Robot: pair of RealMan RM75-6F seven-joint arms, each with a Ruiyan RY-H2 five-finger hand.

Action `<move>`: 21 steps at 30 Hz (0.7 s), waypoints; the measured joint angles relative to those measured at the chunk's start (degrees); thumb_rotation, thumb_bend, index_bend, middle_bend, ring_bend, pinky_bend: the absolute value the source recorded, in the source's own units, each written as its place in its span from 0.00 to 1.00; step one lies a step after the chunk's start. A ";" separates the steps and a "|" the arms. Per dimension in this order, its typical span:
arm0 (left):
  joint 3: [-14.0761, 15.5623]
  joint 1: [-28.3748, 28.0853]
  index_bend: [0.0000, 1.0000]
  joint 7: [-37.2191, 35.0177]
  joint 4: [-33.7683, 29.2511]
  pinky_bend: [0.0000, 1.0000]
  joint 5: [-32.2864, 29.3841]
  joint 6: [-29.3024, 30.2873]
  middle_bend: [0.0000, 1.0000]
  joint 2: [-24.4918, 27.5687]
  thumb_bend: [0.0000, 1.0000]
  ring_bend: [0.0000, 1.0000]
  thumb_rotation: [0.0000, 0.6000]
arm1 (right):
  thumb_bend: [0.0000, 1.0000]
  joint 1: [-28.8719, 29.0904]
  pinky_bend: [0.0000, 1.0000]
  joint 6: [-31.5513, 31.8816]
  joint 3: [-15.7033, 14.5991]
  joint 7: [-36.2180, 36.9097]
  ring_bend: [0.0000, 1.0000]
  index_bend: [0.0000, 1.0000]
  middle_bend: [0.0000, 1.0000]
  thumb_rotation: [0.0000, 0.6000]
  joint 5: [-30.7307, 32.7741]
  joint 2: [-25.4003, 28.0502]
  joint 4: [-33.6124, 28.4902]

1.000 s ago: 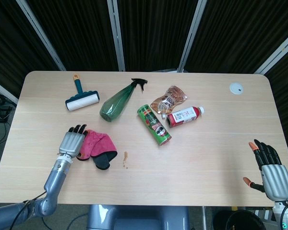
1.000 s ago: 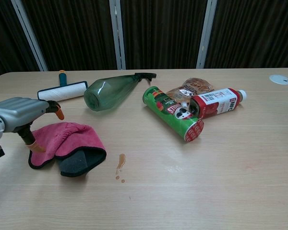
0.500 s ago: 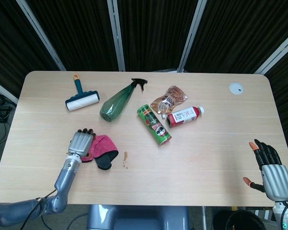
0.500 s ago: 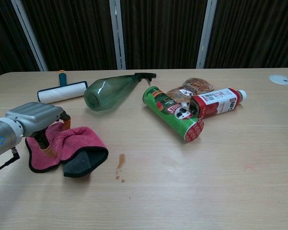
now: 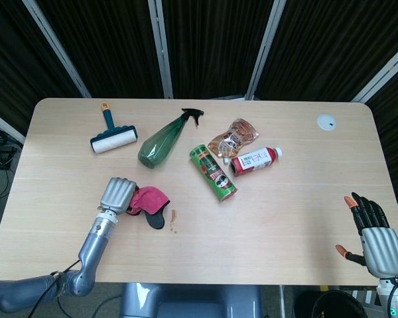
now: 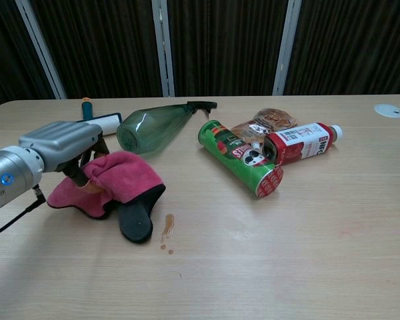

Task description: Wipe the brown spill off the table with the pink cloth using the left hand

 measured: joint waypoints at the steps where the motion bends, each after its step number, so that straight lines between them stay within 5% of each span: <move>1: -0.47 -0.31 0.84 -0.48 -0.85 0.55 0.93 0.27 0.62 0.20 0.46 0.54 1.00 | 0.00 0.00 0.07 0.01 0.02 0.01 0.00 0.00 0.00 1.00 0.00 0.01 -0.02; 11: -5.44 -5.91 0.85 -1.08 -10.01 0.56 4.70 1.38 0.63 0.31 0.46 0.54 1.00 | 0.00 -0.04 0.07 0.14 0.26 0.32 0.00 0.00 0.00 1.00 0.26 0.01 0.00; 21: -1.35 -7.76 0.85 1.75 -10.12 0.56 2.79 -0.28 0.63 -5.02 0.46 0.54 1.00 | 0.00 -0.05 0.07 0.29 0.41 0.94 0.00 0.00 0.00 1.00 0.26 0.10 0.11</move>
